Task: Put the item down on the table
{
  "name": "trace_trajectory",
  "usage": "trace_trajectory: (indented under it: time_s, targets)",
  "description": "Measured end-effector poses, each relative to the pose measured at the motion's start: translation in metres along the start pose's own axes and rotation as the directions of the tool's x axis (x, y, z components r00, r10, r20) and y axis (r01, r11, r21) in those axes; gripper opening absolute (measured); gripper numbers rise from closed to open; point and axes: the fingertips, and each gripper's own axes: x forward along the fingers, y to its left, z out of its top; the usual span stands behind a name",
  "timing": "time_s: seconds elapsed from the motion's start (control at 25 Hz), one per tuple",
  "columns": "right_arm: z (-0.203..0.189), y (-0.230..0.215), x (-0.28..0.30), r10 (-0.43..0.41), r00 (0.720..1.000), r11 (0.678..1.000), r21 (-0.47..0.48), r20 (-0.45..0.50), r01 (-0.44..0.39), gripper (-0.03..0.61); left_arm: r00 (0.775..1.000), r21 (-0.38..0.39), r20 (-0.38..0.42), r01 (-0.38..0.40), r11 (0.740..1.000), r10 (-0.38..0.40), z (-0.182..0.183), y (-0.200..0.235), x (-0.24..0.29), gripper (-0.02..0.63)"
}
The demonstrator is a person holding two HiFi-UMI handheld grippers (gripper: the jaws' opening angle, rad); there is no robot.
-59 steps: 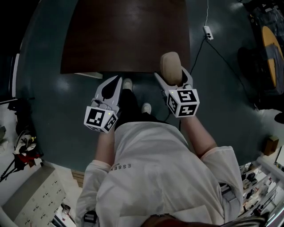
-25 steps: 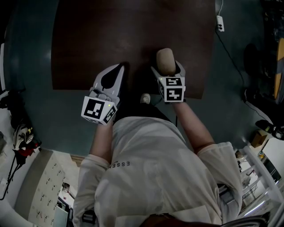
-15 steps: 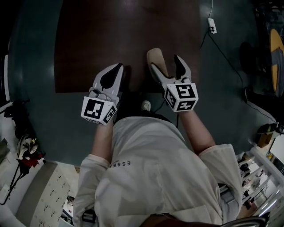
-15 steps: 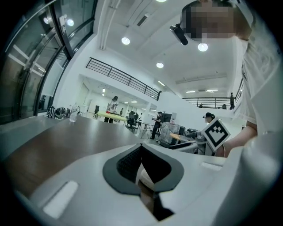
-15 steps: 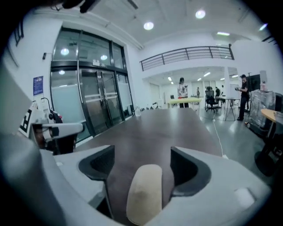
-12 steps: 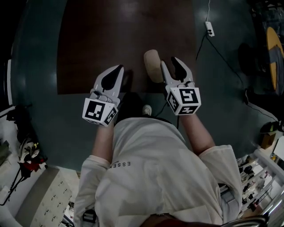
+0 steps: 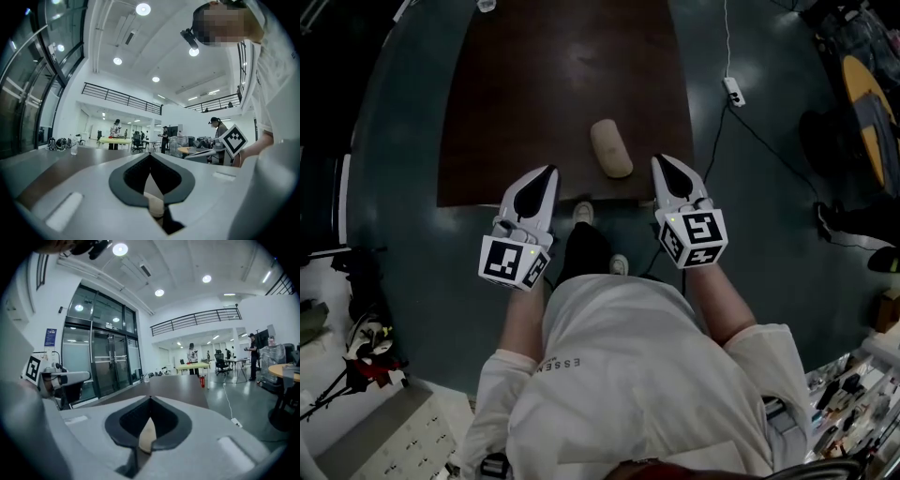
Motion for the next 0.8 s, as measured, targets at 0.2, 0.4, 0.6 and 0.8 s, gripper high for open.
trace_trajectory:
  time_s: [0.2,0.4,0.6,0.8]
  targets:
    - [-0.02,0.012,-0.031,0.045,0.999,0.999,0.007,-0.028,-0.045,-0.014,1.0,0.004,-0.003,-0.013,1.0,0.013,-0.004,-0.033,-0.027,0.018]
    - [-0.042,0.026,-0.06,0.035,0.997,0.999,0.032,-0.064,-0.033,-0.013,1.0,-0.021,-0.005,-0.022,1.0,0.022,-0.015,-0.05,-0.059,0.017]
    - [-0.053,0.044,-0.087,0.021,0.998,0.999,0.045,-0.064,-0.019,-0.013,1.0,-0.037,-0.005,-0.002,0.999,0.001,-0.022,-0.066,-0.089,0.018]
    - [-0.066,0.077,-0.129,-0.016,0.998,0.999,0.045,-0.057,0.019,-0.012,1.0,-0.049,-0.001,0.022,0.999,-0.022,-0.027,-0.083,-0.149,0.018]
